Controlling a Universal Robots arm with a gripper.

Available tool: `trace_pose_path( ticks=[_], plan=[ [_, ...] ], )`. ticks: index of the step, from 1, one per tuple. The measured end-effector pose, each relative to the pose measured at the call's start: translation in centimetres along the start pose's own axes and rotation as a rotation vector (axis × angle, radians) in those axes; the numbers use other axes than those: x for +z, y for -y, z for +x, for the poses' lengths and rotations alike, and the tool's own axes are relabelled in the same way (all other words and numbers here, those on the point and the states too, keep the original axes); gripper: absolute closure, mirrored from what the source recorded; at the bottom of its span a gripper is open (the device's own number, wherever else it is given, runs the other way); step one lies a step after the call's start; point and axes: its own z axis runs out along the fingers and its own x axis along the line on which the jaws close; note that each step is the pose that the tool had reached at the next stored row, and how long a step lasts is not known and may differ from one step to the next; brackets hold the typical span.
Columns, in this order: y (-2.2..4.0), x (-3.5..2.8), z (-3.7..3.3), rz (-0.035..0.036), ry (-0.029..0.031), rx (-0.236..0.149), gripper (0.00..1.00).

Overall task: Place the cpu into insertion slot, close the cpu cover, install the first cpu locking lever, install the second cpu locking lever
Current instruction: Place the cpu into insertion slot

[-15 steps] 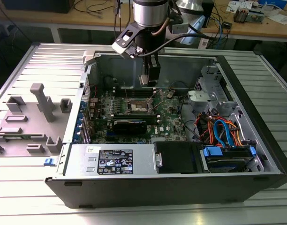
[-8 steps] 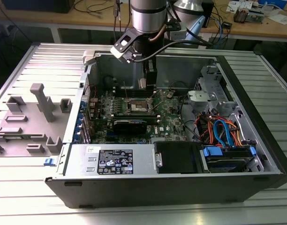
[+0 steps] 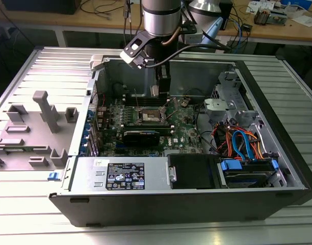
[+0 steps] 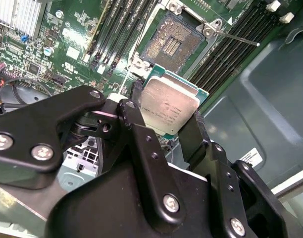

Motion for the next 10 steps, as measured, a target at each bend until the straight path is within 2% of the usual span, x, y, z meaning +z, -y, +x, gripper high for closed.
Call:
trace_pose_path(
  ticks=[6, 10],
  plan=[
    [0.01, 0.09, -0.06, 0.0173, -0.0017, 0.000, 0.46],
    [0.01, 0.09, -0.06, 0.0172, -0.0041, 0.001, 0.46]
  ],
)
